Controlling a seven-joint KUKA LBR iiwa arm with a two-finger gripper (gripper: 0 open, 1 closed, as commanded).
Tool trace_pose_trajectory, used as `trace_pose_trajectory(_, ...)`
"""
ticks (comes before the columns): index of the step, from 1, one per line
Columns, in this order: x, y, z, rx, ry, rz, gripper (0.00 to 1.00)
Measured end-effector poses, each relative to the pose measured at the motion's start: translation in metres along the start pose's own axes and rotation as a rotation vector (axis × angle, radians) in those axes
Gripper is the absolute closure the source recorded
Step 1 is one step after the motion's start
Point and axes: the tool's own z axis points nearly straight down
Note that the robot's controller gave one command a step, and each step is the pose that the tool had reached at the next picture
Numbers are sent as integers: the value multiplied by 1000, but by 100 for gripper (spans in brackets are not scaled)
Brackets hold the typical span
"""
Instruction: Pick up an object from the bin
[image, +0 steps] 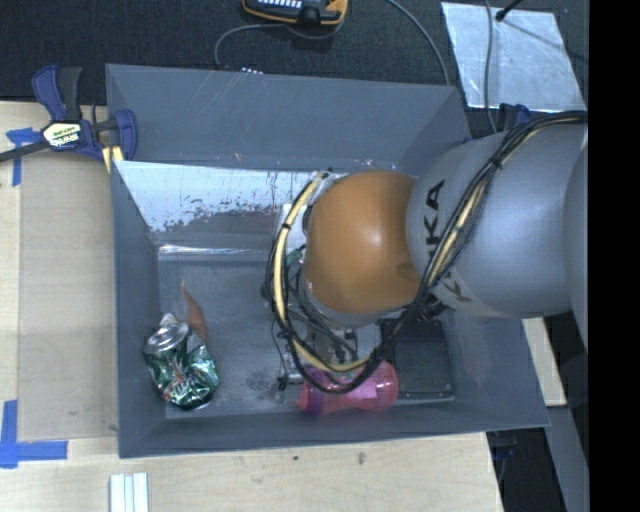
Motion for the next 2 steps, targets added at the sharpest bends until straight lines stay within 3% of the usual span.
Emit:
trace_pose_trajectory(1,0,0,-2,-1,-3,1,0)
trace_pose_trajectory(2,-4,8,20,-1,-7,-54,0)
